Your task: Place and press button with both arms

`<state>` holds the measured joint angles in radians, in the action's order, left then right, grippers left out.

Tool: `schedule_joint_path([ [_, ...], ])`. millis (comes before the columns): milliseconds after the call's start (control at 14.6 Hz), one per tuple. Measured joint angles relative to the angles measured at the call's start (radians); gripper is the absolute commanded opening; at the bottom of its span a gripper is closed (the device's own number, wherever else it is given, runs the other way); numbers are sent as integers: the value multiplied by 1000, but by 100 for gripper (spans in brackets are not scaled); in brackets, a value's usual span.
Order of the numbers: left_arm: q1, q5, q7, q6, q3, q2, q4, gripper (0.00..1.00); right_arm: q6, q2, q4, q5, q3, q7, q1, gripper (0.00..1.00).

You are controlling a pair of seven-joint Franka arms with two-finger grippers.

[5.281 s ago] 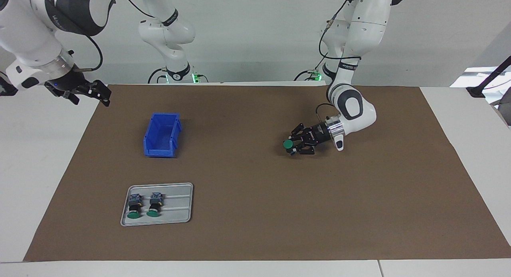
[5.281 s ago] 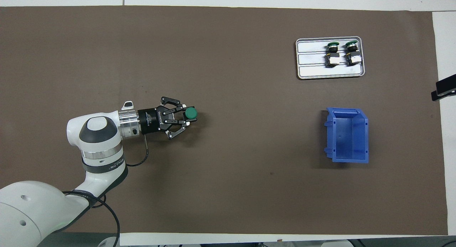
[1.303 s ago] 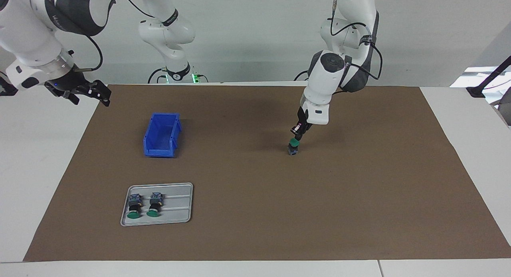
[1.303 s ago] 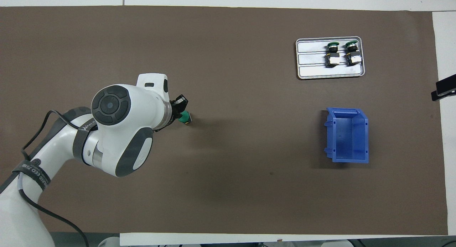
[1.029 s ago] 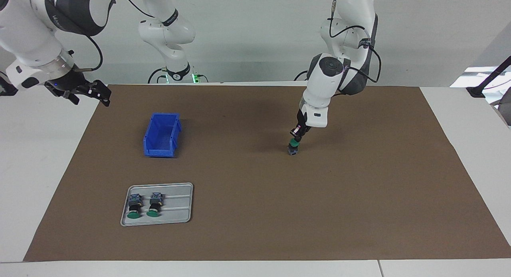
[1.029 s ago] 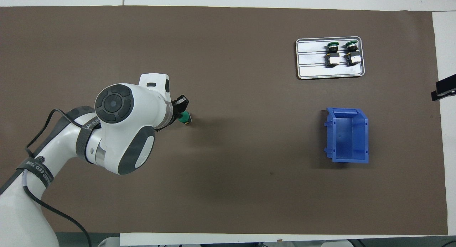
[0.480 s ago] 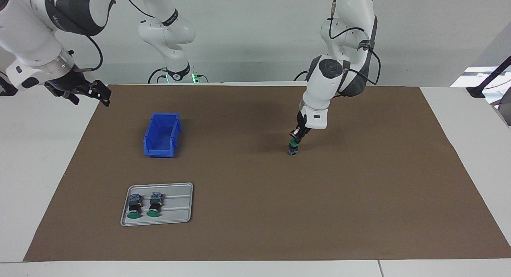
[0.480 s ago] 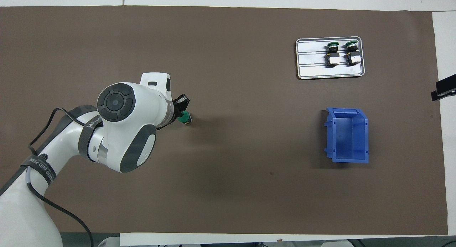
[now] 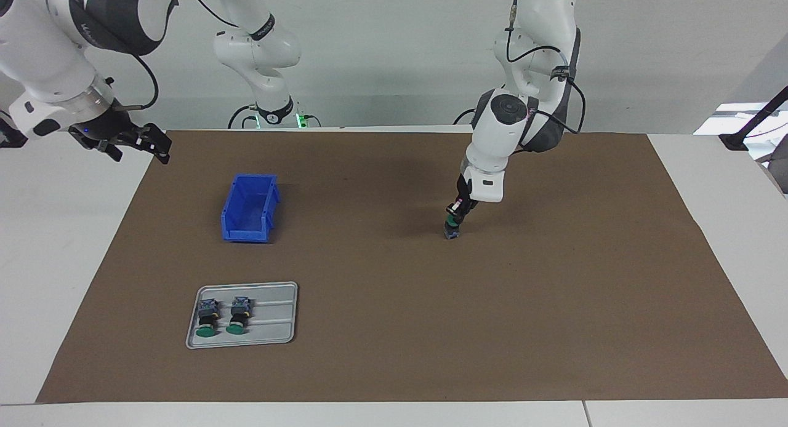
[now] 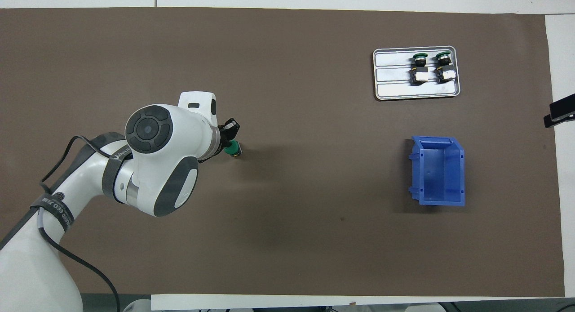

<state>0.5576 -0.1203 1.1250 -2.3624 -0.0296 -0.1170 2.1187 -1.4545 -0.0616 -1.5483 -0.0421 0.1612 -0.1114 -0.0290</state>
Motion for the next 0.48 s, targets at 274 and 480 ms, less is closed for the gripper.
schedule_joint_path([
  [274,0,0,0,-14,-1,1,8,0,0,0,0,0,0,0,0,100],
  [480,1,0,0,-27,-1,1,16,0,0,0,0,0,0,0,0,100],
])
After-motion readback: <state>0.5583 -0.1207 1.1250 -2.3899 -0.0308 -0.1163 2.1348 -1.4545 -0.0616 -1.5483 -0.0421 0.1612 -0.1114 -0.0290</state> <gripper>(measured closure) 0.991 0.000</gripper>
